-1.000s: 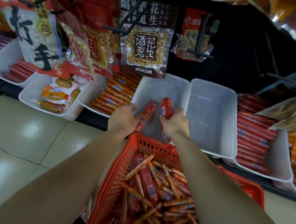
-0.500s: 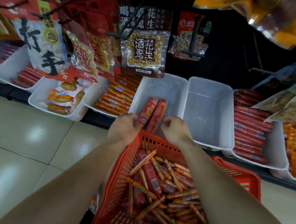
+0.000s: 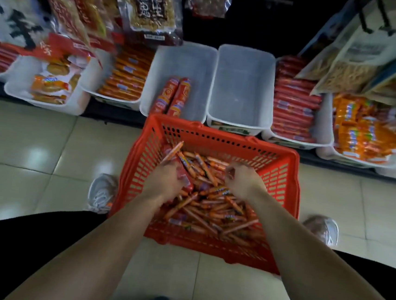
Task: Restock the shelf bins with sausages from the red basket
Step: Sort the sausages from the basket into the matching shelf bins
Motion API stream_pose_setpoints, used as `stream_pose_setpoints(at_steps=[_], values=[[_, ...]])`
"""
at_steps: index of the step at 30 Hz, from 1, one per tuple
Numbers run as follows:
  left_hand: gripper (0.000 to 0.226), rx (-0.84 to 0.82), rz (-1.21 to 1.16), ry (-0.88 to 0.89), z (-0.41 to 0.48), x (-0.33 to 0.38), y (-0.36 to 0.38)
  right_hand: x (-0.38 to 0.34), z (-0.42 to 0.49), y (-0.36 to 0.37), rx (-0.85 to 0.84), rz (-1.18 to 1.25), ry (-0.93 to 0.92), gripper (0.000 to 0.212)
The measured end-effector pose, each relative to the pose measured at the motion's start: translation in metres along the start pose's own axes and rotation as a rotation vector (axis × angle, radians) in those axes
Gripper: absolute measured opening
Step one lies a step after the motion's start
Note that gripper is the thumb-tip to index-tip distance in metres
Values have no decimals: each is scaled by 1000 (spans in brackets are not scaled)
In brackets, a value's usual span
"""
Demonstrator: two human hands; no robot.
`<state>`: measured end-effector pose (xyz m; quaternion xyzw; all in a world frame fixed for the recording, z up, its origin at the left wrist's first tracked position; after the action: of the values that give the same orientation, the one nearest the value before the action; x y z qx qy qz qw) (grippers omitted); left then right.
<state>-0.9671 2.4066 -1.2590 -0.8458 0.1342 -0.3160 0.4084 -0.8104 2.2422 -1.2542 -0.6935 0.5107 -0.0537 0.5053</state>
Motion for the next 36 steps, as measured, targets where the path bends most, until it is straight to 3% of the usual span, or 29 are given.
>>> stream_pose_setpoints(at_steps=[7, 11, 15, 18, 24, 29, 33, 36], values=[[45, -161, 162, 19, 10, -10, 76, 56, 3, 92, -261, -140, 70, 50], [41, -208, 252, 149, 15, -3, 102, 69, 2, 121, -354, -197, 46, 82], [33, -275, 167, 230, 5, 12, 126, 88, -4, 120, -373, -1, 102, 71], [33, -427, 22, 232, -7, 24, 149, 92, -14, 116, -483, 117, 80, 60], [32, -592, 132, 257, -15, 32, 169, 89, -26, 126, -584, -47, -60, 64], [38, -751, 141, 157, -21, 23, 177, 93, -38, 124, -624, -118, -97, 97], [58, -734, 383, 257, -21, 22, 176, 93, -41, 129, -604, -178, -145, 87], [55, -697, 417, 248, -19, 16, 175, 94, -40, 130, -550, -239, -135, 79]])
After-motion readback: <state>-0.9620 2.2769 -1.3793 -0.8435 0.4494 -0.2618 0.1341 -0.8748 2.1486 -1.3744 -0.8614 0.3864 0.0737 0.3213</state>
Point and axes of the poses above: each hand's wrist, its own z-axis towards the middle knuckle, its own y-axis out of the palm, x = y × z, the point moved 10 cm from there along z, towards the middle knuckle, and after that the axes turned 3 degrees about -y, right-handed, at the moved point
